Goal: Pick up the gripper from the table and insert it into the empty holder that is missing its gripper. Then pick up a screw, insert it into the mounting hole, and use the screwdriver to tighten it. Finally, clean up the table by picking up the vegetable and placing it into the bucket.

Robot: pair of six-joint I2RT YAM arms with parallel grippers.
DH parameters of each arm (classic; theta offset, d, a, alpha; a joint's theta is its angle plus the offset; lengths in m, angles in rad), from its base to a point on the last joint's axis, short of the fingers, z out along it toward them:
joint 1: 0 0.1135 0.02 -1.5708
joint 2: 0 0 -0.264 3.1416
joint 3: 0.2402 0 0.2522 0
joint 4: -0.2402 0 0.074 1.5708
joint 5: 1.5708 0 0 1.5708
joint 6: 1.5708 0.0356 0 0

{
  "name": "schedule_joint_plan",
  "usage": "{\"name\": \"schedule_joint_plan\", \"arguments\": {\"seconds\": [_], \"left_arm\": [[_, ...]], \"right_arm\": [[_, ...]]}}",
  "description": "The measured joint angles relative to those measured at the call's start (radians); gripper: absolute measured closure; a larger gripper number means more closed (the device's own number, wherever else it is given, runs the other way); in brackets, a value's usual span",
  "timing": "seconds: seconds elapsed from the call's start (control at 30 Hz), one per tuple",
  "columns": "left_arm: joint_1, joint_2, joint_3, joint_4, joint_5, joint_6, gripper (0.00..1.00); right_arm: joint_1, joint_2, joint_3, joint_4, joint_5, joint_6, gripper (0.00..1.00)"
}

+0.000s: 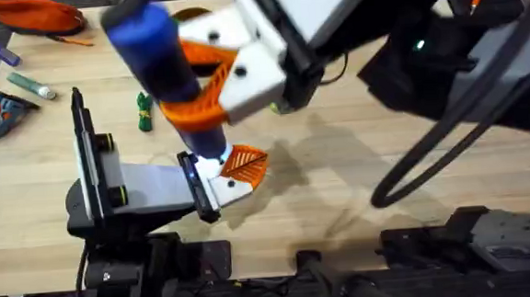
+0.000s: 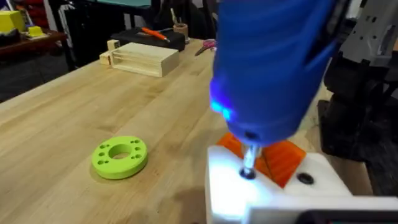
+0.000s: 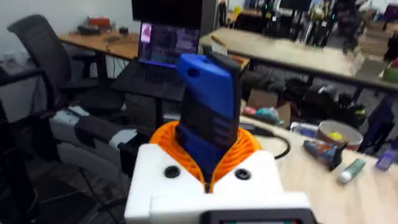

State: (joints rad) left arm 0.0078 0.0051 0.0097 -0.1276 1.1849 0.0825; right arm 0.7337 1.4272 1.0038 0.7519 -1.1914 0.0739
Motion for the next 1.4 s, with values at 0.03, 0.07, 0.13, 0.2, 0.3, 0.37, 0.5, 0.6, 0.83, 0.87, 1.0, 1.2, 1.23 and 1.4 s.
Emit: {"name": "schedule_joint_plan", "arguments": {"seconds": [0.03,0.07,0.13,0.2,0.3,0.37,0.5,0.6,0.83,0.87,1.0,1.2,1.23,1.4], "left_arm": [[0.0,0.0,0.0,0.0,0.0,0.0,0.993],[0.0,0.0,0.0,0.0,0.0,0.0,0.993],[0.0,0.0,0.0,0.0,0.0,0.0,0.993],[0.0,0.0,0.0,0.0,0.0,0.0,0.993],[0.0,0.0,0.0,0.0,0.0,0.0,0.993],[0.0,0.0,0.0,0.0,0.0,0.0,0.993],[0.0,0.0,0.0,0.0,0.0,0.0,0.993],[0.0,0.0,0.0,0.0,0.0,0.0,0.993],[0.0,0.0,0.0,0.0,0.0,0.0,0.993],[0.0,0.0,0.0,0.0,0.0,0.0,0.993],[0.0,0.0,0.0,0.0,0.0,0.0,0.993],[0.0,0.0,0.0,0.0,0.0,0.0,0.993],[0.0,0.0,0.0,0.0,0.0,0.0,0.993],[0.0,0.0,0.0,0.0,0.0,0.0,0.993]], "right_arm": [[-0.006,0.0,0.018,0.004,-0.006,0.007,0.98],[-0.012,0.0,0.037,0.007,-0.01,0.015,0.98],[-0.022,-0.001,0.072,0.015,-0.014,0.031,0.98],[-0.032,-0.008,0.084,0.018,-0.016,0.039,0.98],[-0.039,-0.011,0.085,0.016,-0.024,0.056,0.98],[-0.039,-0.011,0.085,0.011,-0.029,0.062,0.98],[-0.043,-0.011,0.085,0.002,-0.03,0.07,0.98],[-0.055,-0.011,0.085,-0.059,-0.03,0.071,0.98],[-0.166,-0.011,0.097,-0.589,0.175,-0.101,0.98],[-0.177,-0.011,0.107,-0.675,0.231,-0.142,0.98],[-0.207,-0.011,0.19,-0.987,0.47,-0.314,0.98],[-0.211,-0.011,0.346,-1.276,0.792,-0.577,0.98],[-0.211,-0.011,0.362,-1.309,0.844,-0.62,0.98],[-0.211,-0.011,0.374,-1.429,1.058,-0.813,0.98]]}}
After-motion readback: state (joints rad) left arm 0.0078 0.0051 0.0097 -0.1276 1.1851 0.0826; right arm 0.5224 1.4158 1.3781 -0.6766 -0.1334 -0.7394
